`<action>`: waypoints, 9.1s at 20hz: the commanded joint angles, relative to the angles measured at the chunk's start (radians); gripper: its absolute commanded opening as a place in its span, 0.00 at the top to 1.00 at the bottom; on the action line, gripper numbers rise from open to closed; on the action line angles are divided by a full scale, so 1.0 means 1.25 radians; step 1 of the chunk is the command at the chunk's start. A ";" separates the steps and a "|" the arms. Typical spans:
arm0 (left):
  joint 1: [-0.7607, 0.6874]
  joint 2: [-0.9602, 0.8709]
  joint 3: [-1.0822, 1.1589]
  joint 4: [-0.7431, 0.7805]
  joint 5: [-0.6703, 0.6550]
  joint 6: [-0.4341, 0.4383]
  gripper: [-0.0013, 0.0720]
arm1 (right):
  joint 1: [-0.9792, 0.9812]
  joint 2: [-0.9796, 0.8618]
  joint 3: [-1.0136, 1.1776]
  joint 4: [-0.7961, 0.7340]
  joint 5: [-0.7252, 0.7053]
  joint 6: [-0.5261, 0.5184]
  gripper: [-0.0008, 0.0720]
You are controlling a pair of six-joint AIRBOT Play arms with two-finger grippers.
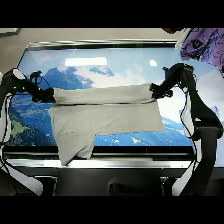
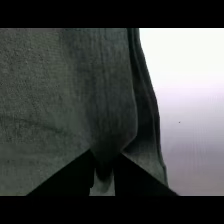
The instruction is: Fold the clothes and pants, and hang the long-sleeved shirts on hangers.
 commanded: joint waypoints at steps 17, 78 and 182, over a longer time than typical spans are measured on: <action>0.240 0.755 -0.949 -0.096 0.081 -0.062 0.16 | -0.286 0.543 -0.649 0.056 0.078 -0.130 0.50; 0.177 0.829 -0.794 -0.275 0.052 -0.059 0.95 | -0.170 0.764 -0.895 0.193 0.106 -0.058 0.94; -0.016 0.352 -0.110 -0.142 0.062 -0.136 0.95 | 0.528 0.311 -0.231 0.002 0.406 0.787 0.94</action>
